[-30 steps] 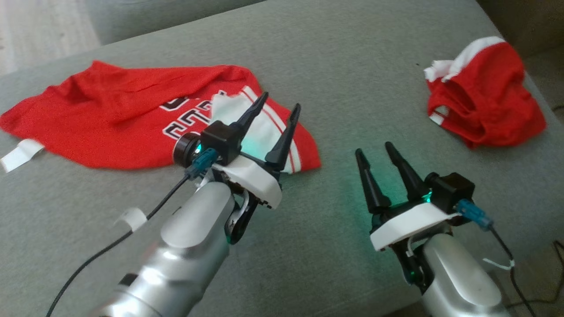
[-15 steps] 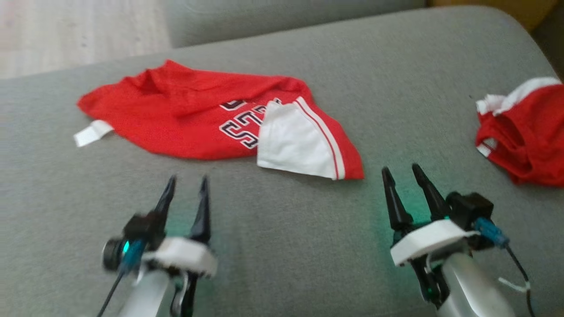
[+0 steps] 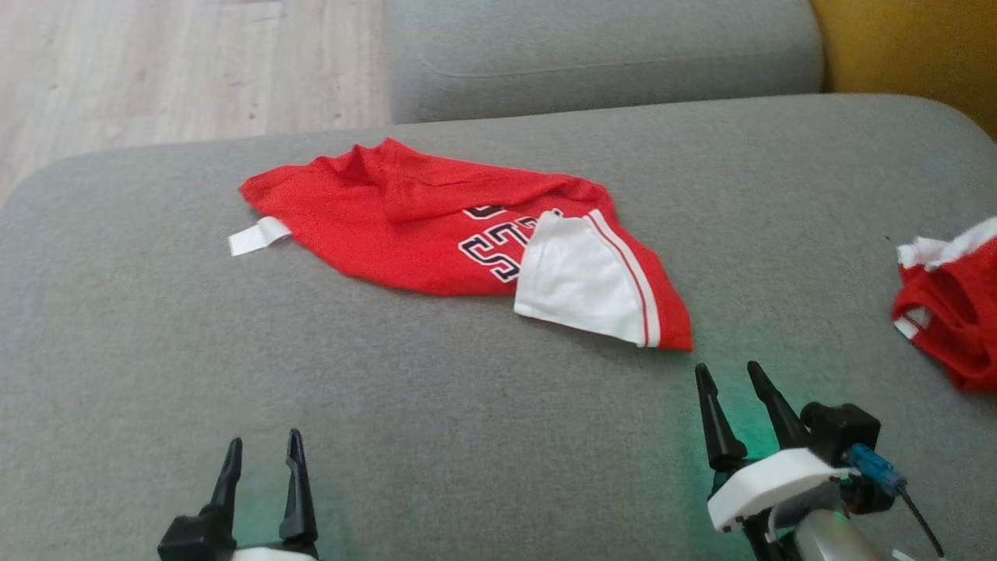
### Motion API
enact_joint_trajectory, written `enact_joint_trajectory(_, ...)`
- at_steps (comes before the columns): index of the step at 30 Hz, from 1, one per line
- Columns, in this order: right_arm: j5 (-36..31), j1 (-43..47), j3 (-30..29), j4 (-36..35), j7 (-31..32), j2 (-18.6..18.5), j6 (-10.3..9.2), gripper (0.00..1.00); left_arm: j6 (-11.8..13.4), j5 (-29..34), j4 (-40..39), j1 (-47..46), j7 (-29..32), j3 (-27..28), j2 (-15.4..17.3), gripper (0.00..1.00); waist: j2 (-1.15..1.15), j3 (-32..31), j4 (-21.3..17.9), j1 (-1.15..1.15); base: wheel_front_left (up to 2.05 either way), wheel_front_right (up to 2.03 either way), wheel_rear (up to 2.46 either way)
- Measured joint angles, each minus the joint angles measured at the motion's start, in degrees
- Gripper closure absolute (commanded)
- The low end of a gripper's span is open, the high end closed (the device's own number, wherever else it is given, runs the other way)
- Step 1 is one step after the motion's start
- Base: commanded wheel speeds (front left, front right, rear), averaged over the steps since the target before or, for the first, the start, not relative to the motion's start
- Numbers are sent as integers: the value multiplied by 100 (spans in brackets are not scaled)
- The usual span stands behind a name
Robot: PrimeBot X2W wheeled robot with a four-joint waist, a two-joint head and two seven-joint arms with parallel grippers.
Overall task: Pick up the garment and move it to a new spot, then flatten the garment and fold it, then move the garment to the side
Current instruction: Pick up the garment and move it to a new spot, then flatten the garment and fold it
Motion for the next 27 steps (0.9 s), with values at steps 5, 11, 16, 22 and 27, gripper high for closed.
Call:
enact_joint_trajectory(5, -2, 32, 22, 4, 0, 3, 0, 0, -130, 45, -11, 75, 0, 60, -26, 0, 0, -58, 201, 1, 0, 0, 0)
enact_joint_trajectory(11, -53, -181, 532, 32, 0, 3, 0, 0, -172, -167, -26, 8, 0, -174, -25, 0, 0, 78, 358, 1, 0, 0, 0)
enact_joint_trajectory(16, -148, -894, 969, 460, 0, 2, 0, 0, -171, -364, -11, -257, 0, -712, -33, 0, 0, 261, 612, 2, 0, 0, 0)
enact_joint_trajectory(22, -345, -1432, 1140, 1162, 16, -3, 0, 0, -170, -521, 24, -411, 0, -1273, -33, 0, 0, 524, 1014, 2, 0, 0, 0)
enact_joint_trajectory(27, -347, -1664, 1138, 1473, 16, -4, 0, 0, -169, -523, 70, -550, 0, -1529, -35, 0, 0, 732, 1245, 2, 0, 0, 0)
